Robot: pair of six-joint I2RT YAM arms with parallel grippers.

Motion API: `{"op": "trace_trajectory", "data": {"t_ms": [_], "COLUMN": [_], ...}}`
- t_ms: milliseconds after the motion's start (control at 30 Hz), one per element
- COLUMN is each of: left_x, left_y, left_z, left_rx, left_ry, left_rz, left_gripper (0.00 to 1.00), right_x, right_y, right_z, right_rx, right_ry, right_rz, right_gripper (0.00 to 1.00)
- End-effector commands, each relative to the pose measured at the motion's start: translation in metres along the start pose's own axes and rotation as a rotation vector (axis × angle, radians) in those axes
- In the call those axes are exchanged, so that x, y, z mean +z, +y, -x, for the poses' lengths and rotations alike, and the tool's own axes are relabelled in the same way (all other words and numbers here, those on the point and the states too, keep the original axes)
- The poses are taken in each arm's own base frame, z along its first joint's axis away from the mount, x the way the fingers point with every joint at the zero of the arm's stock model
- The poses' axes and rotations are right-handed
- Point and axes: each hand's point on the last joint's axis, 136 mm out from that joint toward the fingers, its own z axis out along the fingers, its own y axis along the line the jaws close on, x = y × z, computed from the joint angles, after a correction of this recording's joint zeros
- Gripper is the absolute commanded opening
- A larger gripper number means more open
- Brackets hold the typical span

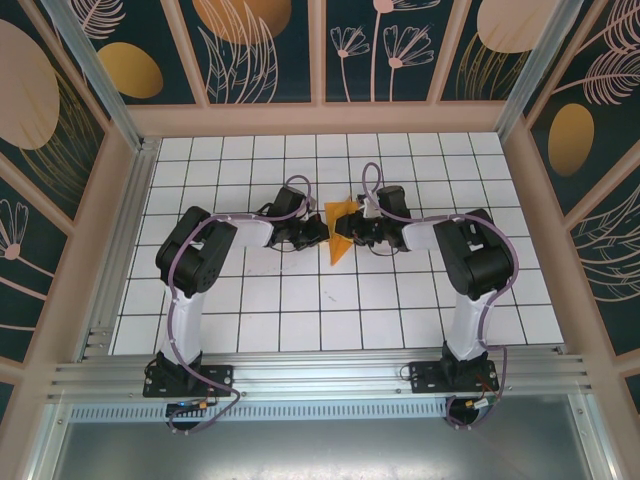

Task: Fold a paper plane with a square sheet of paper (pick it up from the middle)
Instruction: Fourth fold the wing at the center of the table.

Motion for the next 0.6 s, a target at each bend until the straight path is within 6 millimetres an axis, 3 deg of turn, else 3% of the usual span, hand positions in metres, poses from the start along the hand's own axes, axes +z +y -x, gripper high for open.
{"op": "trace_trajectory", "data": {"t_ms": [0,100,267,567], "left_x": [0.020,0.020,0.021,0.019], "left_y": [0.075,0.075,0.075,0.067], "left_z": [-0.029,-0.030,-0.030,-0.028], "left_rx": [-0.098,-0.107,-0.119,-0.133], "left_ry": [0.064,0.067,0.074,0.068], "left_rz": [0.209,0.198,0.183,0.122], "left_gripper": [0.00,0.00,0.00,0.00], "right_x": [0.004,0.007,0.008,0.011], "right_y": [0.007,0.004,-0.002,-0.015], "right_z": [0.002,0.002,-0.003,-0.013], "right_rx": [-0.061,-0.054,-0.058,-0.069], "right_ry": [0.000,0.009,0.019,0.069], "right_rz": [0.048,0.048,0.035,-0.025], "right_gripper": [0.36,0.32,0.17,0.11]}}
